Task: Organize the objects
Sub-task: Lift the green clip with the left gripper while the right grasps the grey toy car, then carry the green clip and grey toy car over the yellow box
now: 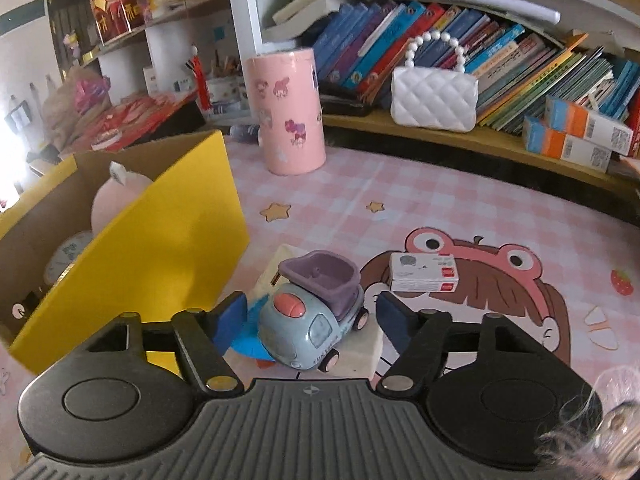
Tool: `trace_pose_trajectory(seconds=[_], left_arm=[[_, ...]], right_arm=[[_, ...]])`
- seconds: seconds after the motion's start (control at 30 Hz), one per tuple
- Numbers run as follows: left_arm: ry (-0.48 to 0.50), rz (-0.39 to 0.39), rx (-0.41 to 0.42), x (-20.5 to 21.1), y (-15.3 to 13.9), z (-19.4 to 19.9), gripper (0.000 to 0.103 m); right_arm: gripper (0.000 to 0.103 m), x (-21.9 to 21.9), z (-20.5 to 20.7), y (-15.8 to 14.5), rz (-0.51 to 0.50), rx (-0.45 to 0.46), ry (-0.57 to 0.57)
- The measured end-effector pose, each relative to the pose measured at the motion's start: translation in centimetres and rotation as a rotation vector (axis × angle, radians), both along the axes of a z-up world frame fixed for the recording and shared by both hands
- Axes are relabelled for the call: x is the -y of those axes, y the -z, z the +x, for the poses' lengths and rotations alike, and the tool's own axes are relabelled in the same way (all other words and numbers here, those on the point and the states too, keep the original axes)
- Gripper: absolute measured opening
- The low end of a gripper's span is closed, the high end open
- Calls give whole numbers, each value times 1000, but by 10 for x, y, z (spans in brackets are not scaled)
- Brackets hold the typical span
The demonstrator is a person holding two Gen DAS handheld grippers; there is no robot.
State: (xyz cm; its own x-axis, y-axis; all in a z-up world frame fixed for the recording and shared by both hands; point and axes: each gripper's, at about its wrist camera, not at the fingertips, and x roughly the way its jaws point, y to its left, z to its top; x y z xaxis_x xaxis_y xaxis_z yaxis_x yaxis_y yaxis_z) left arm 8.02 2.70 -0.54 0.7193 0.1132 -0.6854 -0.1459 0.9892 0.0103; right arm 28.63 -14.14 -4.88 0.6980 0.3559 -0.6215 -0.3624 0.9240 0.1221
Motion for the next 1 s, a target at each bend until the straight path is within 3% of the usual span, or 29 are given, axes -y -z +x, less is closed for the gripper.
trace_pose_trajectory(seconds=[0.13,0.27,0.5,0.77,1.0], left_arm=[[-14,-5,15,-9,-2,-5,69],[-16,-18,31,-19,-3,-8,69],[13,-62,64,-37,-6,-5,69],[49,-71,74,-54,-5,-4,69],[64,-90,79,-76,-4,-13,69]], right_arm=[[57,0,4,5,1,-6,13],[56,3,-3,-1,15,4,26],[56,4,-52,-32,35,42,73],[56,1,-120,-50,108,-67,187],[56,-43,-172,-48,72,-124,129]])
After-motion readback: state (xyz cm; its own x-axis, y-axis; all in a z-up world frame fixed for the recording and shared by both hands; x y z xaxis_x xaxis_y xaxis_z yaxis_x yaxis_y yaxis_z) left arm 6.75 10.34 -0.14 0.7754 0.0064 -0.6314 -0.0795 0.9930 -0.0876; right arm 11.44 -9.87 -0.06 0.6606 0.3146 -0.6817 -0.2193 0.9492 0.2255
